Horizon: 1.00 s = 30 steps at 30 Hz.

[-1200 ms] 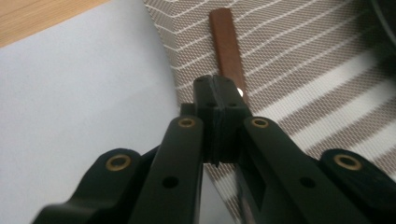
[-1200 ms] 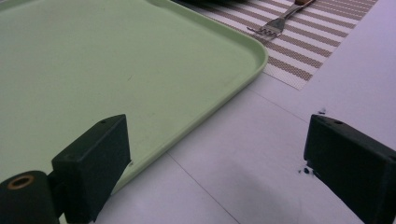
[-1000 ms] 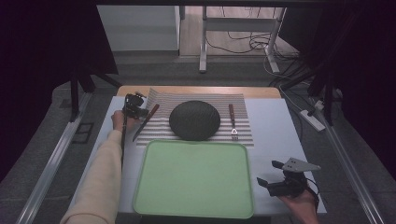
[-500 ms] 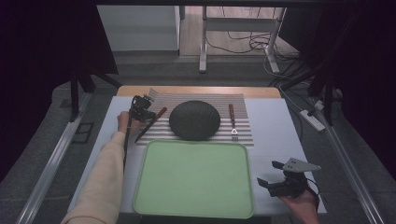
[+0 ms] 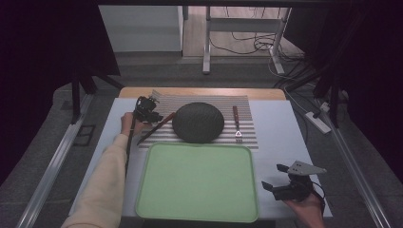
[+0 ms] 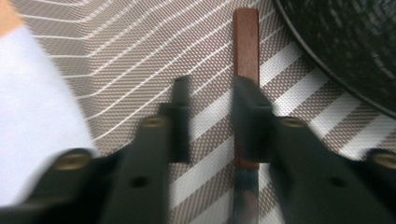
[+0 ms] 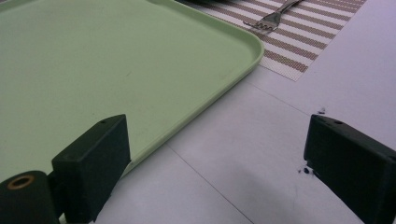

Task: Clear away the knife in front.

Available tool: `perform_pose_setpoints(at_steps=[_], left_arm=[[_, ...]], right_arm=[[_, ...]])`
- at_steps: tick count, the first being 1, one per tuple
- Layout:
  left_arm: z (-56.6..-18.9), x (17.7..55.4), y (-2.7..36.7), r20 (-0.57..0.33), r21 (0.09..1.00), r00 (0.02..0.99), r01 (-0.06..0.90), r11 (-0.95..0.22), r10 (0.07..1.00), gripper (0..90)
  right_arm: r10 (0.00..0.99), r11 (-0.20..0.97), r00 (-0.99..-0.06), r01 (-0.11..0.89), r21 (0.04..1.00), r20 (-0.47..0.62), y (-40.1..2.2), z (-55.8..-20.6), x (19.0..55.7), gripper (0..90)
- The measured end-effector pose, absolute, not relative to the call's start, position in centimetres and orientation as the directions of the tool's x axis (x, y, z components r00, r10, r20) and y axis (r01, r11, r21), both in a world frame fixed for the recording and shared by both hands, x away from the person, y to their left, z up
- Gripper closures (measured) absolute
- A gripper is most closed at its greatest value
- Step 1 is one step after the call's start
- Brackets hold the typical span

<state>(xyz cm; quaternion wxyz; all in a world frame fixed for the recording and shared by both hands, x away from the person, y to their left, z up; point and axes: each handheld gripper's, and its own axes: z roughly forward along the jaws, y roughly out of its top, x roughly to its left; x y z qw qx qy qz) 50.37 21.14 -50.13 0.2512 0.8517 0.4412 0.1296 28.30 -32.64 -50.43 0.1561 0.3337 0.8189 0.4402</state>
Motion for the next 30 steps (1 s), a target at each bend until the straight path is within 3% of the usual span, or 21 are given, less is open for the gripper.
perform_pose_setpoints(at_steps=[5, 11, 20, 30], left_arm=[[-48.1, 49.2, 21.2, 0.008, 0.546, 0.608, 0.662, -0.513, 0.794, 29.3], [-45.4, 47.4, 20.6, 0.021, 0.525, 0.666, 0.627, -0.575, 0.745, 14.7], [-44.8, 47.1, 20.5, 0.014, 0.524, 0.670, 0.628, -0.576, 0.742, 16.9], [-46.5, 48.4, 20.2, 0.002, 0.478, 0.661, 0.659, -0.581, 0.751, 17.2]], right_arm=[[0.681, 0.392, -0.732, 0.407, 0.825, 0.038, -32.5, -50.4, 28.5, 7.2], [0.669, 0.400, -0.742, 0.400, 0.825, 0.036, -32.1, -50.4, 28.8, 7.2], [0.661, 0.405, -0.750, 0.394, 0.825, 0.034, -31.8, -50.4, 29.0, 7.2], [0.662, 0.408, -0.749, 0.402, 0.819, 0.038, -31.8, -50.5, 29.1, 7.2]])
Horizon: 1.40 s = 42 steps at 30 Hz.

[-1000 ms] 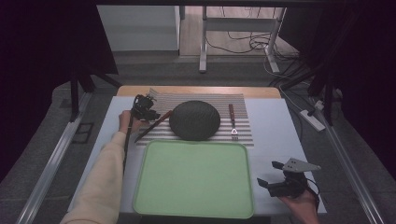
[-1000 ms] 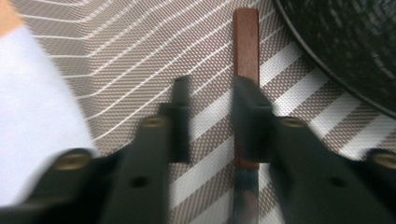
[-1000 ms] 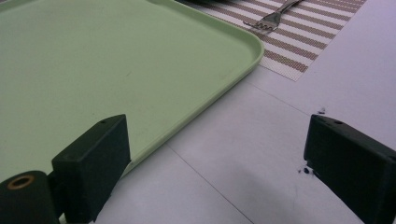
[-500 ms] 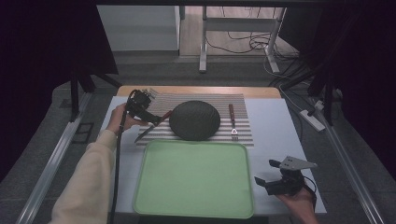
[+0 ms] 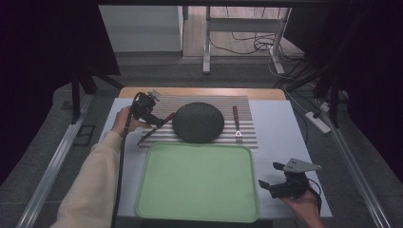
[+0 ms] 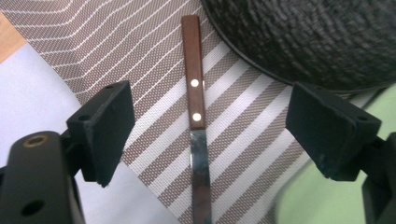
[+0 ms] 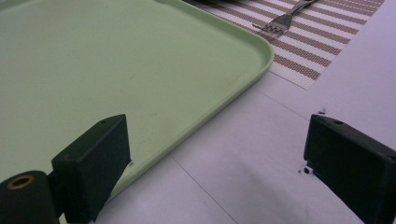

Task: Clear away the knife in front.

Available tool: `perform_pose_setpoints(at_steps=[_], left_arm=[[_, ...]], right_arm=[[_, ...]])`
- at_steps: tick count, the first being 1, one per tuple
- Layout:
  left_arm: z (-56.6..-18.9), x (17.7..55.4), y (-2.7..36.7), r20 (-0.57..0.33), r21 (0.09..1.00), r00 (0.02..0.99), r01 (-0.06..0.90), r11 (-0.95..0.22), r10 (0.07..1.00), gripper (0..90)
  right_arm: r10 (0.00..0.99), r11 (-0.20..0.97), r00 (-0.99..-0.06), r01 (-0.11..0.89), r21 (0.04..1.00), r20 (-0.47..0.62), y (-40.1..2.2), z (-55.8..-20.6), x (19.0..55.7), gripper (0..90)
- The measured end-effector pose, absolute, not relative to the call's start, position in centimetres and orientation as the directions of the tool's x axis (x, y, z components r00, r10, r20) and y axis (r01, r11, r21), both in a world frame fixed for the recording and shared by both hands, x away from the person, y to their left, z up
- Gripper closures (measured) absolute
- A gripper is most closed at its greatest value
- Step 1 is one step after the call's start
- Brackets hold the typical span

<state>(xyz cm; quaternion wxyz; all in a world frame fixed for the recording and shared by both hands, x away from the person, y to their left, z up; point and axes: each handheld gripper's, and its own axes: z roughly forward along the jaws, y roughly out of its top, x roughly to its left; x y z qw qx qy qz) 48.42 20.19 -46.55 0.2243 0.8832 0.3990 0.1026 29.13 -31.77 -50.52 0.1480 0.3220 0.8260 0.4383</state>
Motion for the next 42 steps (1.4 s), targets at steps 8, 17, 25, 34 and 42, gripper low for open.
perform_pose_setpoints(at_steps=[8, 17, 25, 34, 42], left_arm=[[-48.3, 50.0, 20.0, -0.007, 0.392, 0.662, 0.692, -0.607, 0.750, 23.4], [-49.8, 51.4, 19.9, -0.030, 0.316, 0.664, 0.715, -0.624, 0.747, 30.5], [-50.6, 52.0, 19.5, -0.049, 0.272, 0.670, 0.723, -0.635, 0.741, 45.4], [-50.5, 52.2, 18.9, -0.037, 0.222, 0.693, 0.708, -0.670, 0.720, 70.9], [-50.4, 52.2, 17.7, 0.006, 0.168, 0.699, 0.705, -0.689, 0.715, 76.7]], right_arm=[[0.661, 0.409, -0.749, 0.403, 0.819, 0.038, -31.8, -50.5, 29.1, 7.2], [0.662, 0.413, -0.749, 0.405, 0.816, 0.037, -31.8, -50.6, 29.2, 7.2], [0.662, 0.414, -0.749, 0.406, 0.815, 0.038, -31.8, -50.6, 29.2, 7.2], [0.663, 0.416, -0.748, 0.410, 0.812, 0.038, -31.8, -50.6, 29.2, 7.2], [0.662, 0.416, -0.749, 0.411, 0.812, 0.040, -31.8, -50.6, 29.2, 7.2]])
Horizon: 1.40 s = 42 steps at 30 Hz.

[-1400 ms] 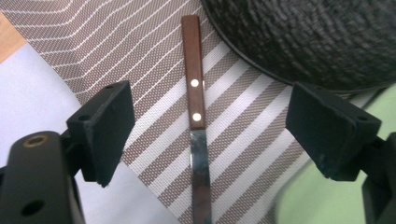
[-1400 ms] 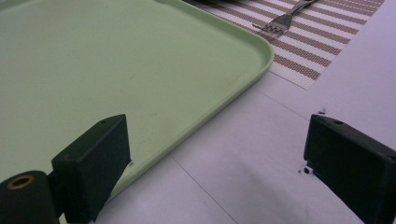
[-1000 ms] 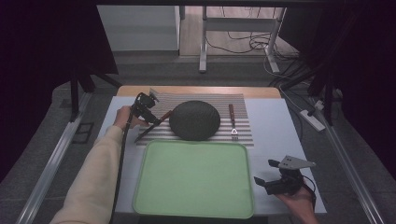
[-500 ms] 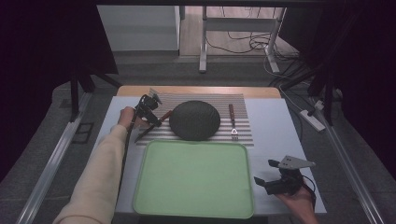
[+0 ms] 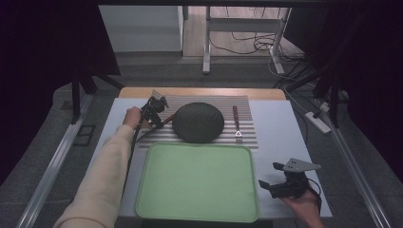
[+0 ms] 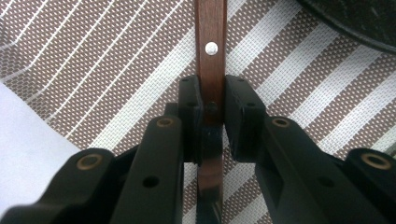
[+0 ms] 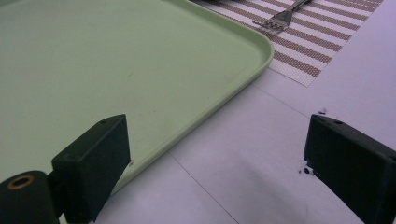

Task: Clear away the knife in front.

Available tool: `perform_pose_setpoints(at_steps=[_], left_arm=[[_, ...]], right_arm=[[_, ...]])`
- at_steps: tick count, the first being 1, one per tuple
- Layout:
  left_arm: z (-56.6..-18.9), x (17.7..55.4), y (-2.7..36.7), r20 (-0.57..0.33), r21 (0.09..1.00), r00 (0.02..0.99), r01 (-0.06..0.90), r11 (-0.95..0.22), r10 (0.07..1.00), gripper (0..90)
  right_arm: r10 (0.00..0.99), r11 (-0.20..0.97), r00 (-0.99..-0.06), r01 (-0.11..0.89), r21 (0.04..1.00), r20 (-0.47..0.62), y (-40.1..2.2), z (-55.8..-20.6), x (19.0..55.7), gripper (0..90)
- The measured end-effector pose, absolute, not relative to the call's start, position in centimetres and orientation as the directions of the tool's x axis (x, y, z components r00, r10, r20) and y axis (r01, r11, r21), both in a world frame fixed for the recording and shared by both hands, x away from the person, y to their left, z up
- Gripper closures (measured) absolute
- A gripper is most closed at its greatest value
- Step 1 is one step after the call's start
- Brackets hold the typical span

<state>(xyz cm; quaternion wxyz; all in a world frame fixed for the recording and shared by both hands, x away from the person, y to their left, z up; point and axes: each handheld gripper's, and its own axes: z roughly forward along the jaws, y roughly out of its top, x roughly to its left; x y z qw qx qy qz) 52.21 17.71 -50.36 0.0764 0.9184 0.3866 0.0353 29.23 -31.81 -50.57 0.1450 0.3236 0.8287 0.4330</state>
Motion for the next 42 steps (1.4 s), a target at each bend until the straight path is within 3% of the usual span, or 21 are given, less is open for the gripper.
perform_pose_setpoints(at_steps=[12, 18, 27, 42], left_arm=[[-50.2, 52.0, 16.9, 0.059, 0.136, 0.713, 0.688, -0.713, 0.699, 77.6], [-49.9, 51.9, 18.2, 0.041, 0.134, 0.703, 0.700, -0.701, 0.710, 77.5], [-48.1, 50.1, 20.6, 0.017, 0.193, 0.695, 0.703, -0.685, 0.718, 77.5], [-45.2, 45.2, 18.9, -0.018, 0.276, 0.757, 0.632, -0.724, 0.654, 77.5]], right_arm=[[0.659, 0.417, -0.751, 0.412, 0.810, 0.042, -31.8, -50.6, 29.2, 7.2], [0.660, 0.412, -0.750, 0.411, 0.814, 0.044, -31.8, -50.6, 29.2, 7.2], [0.660, 0.416, -0.750, 0.414, 0.810, 0.044, -31.8, -50.6, 29.2, 7.2], [0.657, 0.411, -0.752, 0.415, 0.812, 0.051, -31.8, -50.6, 29.3, 7.2]])
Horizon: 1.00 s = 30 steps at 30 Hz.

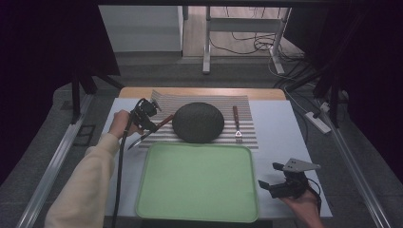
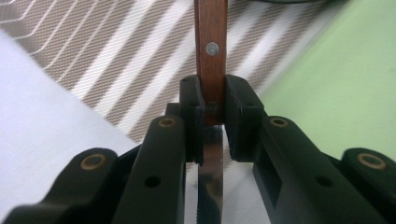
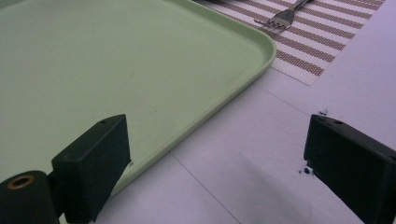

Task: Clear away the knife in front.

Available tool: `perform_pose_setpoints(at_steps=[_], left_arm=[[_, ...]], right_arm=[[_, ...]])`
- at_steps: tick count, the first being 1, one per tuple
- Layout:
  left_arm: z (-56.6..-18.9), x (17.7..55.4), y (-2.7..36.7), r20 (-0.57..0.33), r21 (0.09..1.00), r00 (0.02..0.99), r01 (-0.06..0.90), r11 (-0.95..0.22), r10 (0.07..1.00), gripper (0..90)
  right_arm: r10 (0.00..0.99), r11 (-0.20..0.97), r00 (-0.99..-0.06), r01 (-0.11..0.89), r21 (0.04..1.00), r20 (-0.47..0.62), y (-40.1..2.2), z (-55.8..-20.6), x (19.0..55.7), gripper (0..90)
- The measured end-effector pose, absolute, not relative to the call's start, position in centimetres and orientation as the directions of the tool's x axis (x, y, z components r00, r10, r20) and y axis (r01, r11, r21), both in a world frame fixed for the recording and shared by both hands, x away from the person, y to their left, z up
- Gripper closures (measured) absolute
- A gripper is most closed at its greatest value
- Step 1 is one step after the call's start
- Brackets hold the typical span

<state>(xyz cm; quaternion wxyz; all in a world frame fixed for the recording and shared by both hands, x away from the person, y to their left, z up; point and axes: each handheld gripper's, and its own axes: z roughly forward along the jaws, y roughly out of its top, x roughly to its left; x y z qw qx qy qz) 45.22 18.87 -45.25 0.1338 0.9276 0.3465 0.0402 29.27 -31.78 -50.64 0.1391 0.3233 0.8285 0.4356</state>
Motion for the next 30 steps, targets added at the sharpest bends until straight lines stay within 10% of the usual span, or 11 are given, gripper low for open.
perform_pose_setpoints(at_steps=[30], left_arm=[[-46.5, 35.8, 12.2, -0.098, 0.307, 0.843, 0.531, -0.790, 0.529, 77.4]], right_arm=[[0.631, 0.412, -0.773, 0.400, 0.819, 0.060, -31.0, -50.6, 30.0, 7.2]])
